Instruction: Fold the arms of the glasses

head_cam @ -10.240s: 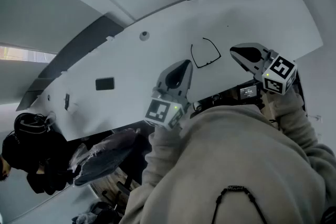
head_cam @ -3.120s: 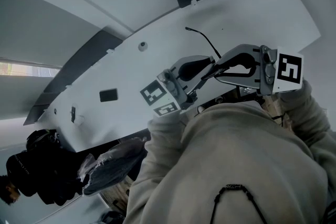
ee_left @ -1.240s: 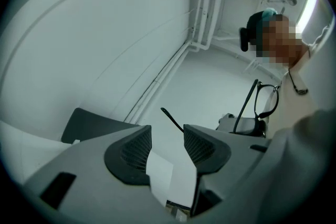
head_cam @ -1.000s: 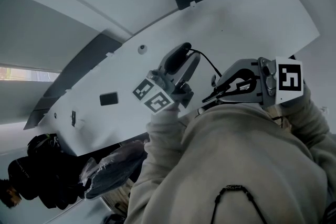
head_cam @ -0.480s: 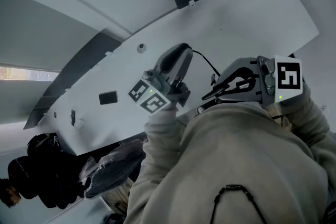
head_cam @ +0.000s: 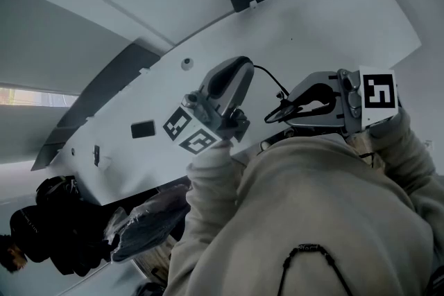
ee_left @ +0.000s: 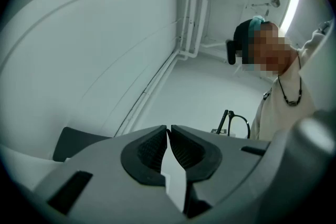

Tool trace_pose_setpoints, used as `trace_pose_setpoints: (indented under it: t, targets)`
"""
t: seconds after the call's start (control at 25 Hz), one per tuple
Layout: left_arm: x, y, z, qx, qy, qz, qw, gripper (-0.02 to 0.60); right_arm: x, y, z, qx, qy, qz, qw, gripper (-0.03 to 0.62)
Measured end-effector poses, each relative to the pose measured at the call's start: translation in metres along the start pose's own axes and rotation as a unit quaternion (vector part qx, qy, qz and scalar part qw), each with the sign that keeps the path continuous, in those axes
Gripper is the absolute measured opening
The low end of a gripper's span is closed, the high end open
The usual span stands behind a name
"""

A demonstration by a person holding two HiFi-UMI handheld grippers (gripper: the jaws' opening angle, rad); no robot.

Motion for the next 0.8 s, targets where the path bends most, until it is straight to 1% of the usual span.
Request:
trace_pose_setpoints:
  t: [0.24, 0.64, 0.8]
  targets:
    - [0.01, 0.0, -0.005, 0.003, -0.019, 0.003, 0.9998, 0.023, 0.004, 0.001, 0.008, -0.011, -0.027, 0.029, 0.999, 0.061]
    - [0.015, -0.001, -0.011, 0.011, -0.021, 0.022, 0.9995, 0.021, 0.007, 0.001, 0.006, -0.01, -0.05, 0.034, 0.998, 0.061]
    - [0.013, 0.0, -0.011, 0.007, -0.027, 0.025, 0.9993, 0.021, 0.014, -0.002, 0.009, -0.018, -0.06, 0.044, 0.997, 0.061]
Point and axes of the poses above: the fingertips, and each gripper's own axes: y backward along the fingers, x to its right, z out of its underside, the point moved 10 cm from there along y, backward along the fingers, and after that the axes turned 10 degrees about -y, right-handed, at the moved point
